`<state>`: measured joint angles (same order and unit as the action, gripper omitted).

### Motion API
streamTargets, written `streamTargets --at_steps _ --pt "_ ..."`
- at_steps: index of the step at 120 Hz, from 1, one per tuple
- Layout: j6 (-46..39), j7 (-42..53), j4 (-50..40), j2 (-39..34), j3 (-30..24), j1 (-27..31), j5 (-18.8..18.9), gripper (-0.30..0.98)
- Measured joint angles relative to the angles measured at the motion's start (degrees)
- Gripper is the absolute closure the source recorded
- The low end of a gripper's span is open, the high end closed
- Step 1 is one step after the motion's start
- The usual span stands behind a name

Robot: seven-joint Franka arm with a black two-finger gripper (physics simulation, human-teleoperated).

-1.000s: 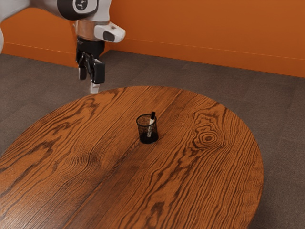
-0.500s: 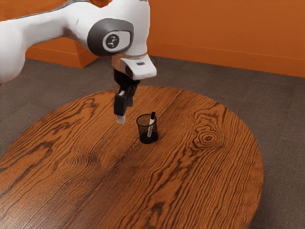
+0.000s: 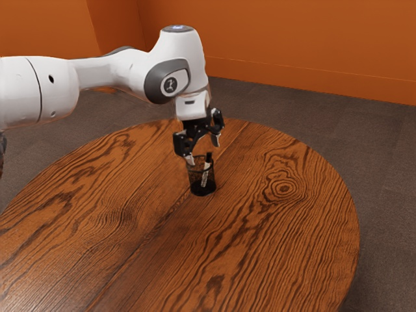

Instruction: Take the marker out of the pen holder and place it to the left of the pen holder.

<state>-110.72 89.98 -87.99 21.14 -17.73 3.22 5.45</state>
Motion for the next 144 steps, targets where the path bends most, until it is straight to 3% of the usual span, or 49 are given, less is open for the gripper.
streamTargets --at_steps 17,36,44,58,115,144 --pt "-1.8 1.6 11.0 9.2 0.1 -2.6 4.1 0.00" --pt "-2.4 0.2 13.0 12.8 0.4 -3.2 7.1 0.00" --pt "-1.7 -1.3 14.0 13.4 3.9 -5.8 7.8 0.00" --pt "0.3 -3.6 18.3 16.3 6.9 -8.5 8.5 0.00" --pt "6.2 -10.2 31.7 26.3 7.0 -9.4 9.8 0.00" --pt "7.0 -15.5 31.3 26.5 7.3 -8.1 9.4 0.07"
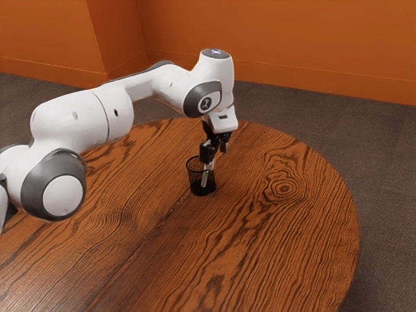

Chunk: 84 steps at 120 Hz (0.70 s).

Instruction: Take the marker out of the pen holder and place it to the left of the pen holder.

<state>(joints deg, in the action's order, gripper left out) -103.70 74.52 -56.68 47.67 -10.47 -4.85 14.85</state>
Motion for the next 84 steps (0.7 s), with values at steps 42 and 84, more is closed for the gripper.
streamTargets --at_steps 42,84 --pt "0.4 -5.5 -2.7 -0.9 0.2 -0.9 0.0 0.16" --pt "-2.6 -5.4 -2.0 -0.6 0.2 -2.1 0.2 0.14"
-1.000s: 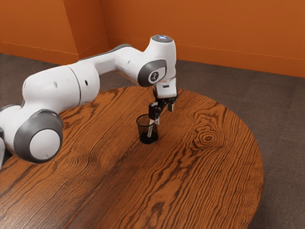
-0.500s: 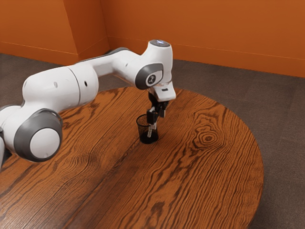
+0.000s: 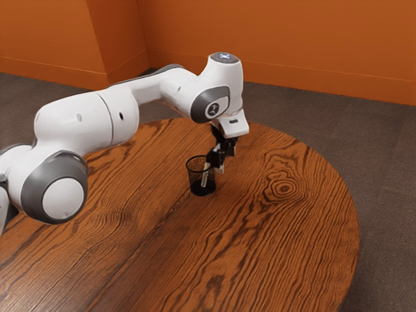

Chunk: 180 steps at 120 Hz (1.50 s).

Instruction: Take the marker out of the pen holder and place it to the left of the pen holder.

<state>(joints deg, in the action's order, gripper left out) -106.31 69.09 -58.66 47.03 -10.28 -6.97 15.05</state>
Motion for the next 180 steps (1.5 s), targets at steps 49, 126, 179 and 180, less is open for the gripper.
streamTargets --at_steps 49,126,179,180 --pt "-3.4 5.3 -0.4 0.3 0.9 0.4 3.4 0.24" --pt "-4.0 9.3 -2.5 0.0 3.8 1.2 2.8 0.41" --pt "-4.0 10.3 -3.1 -0.1 3.8 1.7 2.9 0.58" --pt "-4.0 10.4 -3.1 -0.1 3.8 1.7 2.9 0.58"
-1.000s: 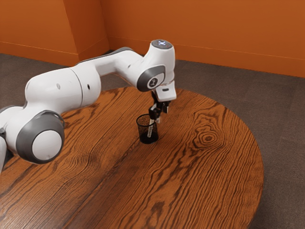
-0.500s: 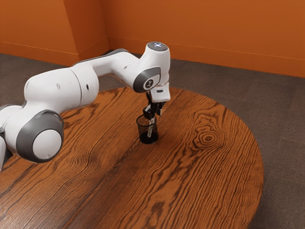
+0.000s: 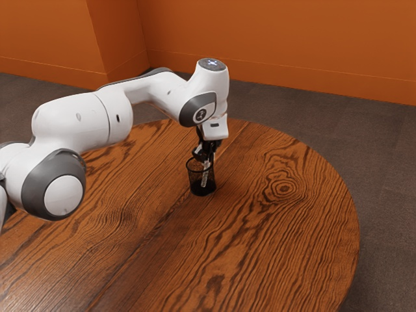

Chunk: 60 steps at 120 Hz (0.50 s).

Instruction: Take the marker out of the pen holder and place it to the left of the pen holder.

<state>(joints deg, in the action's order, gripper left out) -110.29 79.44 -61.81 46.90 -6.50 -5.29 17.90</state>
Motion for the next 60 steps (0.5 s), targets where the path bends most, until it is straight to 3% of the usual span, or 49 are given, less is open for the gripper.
streamTargets --at_steps 60 --pt "-0.1 0.3 -1.1 -3.4 0.8 0.3 0.0 0.74"
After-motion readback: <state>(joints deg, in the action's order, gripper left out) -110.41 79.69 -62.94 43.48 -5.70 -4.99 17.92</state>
